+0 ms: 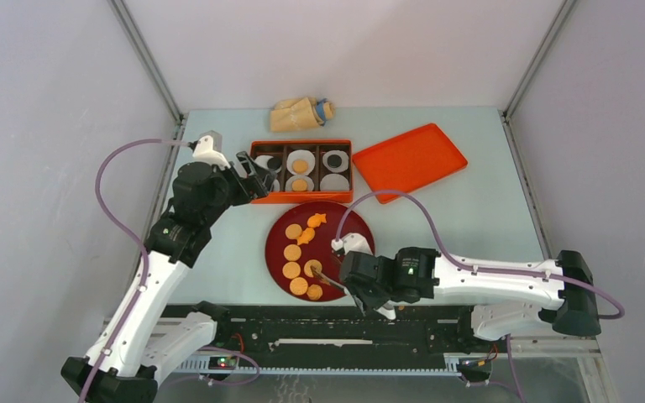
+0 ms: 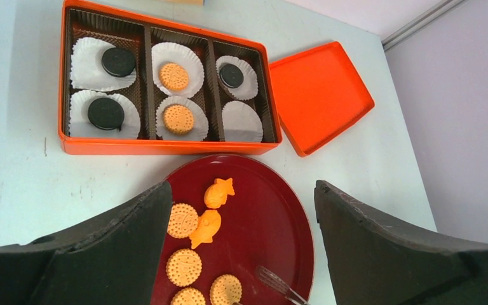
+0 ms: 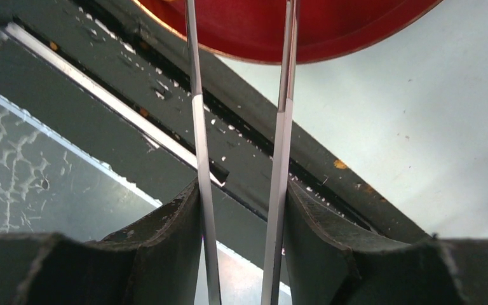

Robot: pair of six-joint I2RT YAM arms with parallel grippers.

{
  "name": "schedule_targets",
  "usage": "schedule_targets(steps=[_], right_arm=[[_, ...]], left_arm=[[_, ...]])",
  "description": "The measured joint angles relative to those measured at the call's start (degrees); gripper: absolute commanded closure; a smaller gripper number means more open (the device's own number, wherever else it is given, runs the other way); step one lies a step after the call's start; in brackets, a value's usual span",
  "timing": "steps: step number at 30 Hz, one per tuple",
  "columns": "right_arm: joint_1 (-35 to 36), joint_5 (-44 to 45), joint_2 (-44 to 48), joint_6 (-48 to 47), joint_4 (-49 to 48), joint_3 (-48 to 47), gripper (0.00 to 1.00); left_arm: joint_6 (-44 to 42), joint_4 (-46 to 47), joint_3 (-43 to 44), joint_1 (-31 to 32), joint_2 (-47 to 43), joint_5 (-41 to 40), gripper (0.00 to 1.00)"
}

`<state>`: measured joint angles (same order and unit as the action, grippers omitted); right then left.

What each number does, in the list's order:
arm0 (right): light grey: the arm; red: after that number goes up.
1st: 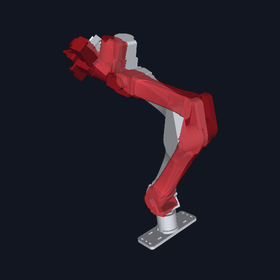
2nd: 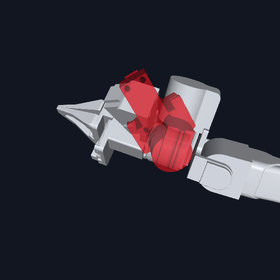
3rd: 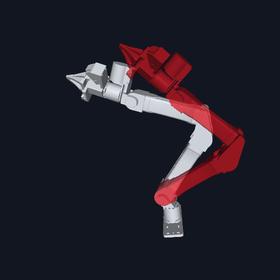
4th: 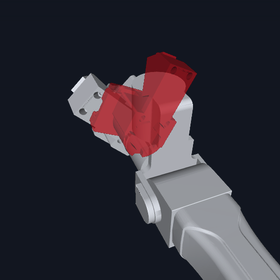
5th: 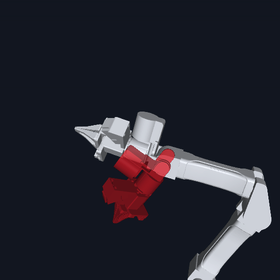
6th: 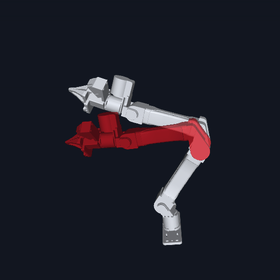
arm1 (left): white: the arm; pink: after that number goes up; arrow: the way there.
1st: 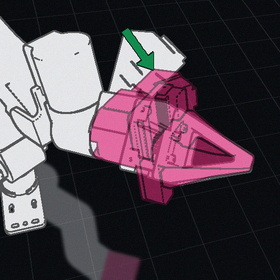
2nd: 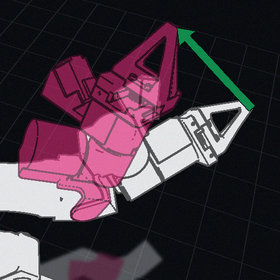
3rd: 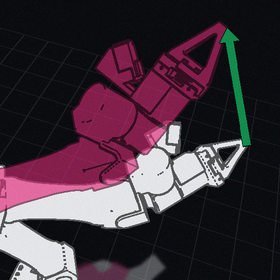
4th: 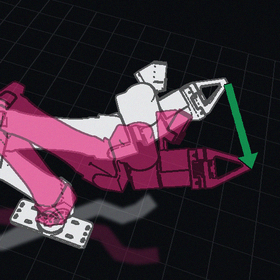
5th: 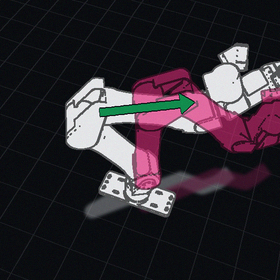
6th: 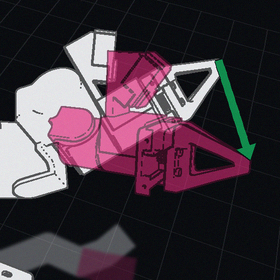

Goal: Pack the cookies

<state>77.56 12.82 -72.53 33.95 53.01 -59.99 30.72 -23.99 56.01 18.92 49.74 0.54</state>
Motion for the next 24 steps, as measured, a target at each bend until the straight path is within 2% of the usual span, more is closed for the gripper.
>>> schedule_targets(steps=[6,14,20,24], right_arm=[[2.34,-0.66,-0.33,1.42,0.87,0.72,0.47],[1.51,-0.66,-4.13,0.42,-1.25,0.68,0.48],[-0.04,-0.85,-6.80,-1.73,-3.06,0.55,0.56],[-0.70,-0.61,-7.15,-2.58,-3.08,0.11,0.65]], left_arm=[[0.42,-0.04,-0.94,0.00,-1.68,0.15,0.13],[0.39,-0.02,-0.94,0.00,-1.81,0.15,0.13],[0.39,-0.04,-0.94,0.00,-1.81,0.13,0.13],[0.37,-0.04,-0.94,0.00,-1.81,0.15,0.13]])
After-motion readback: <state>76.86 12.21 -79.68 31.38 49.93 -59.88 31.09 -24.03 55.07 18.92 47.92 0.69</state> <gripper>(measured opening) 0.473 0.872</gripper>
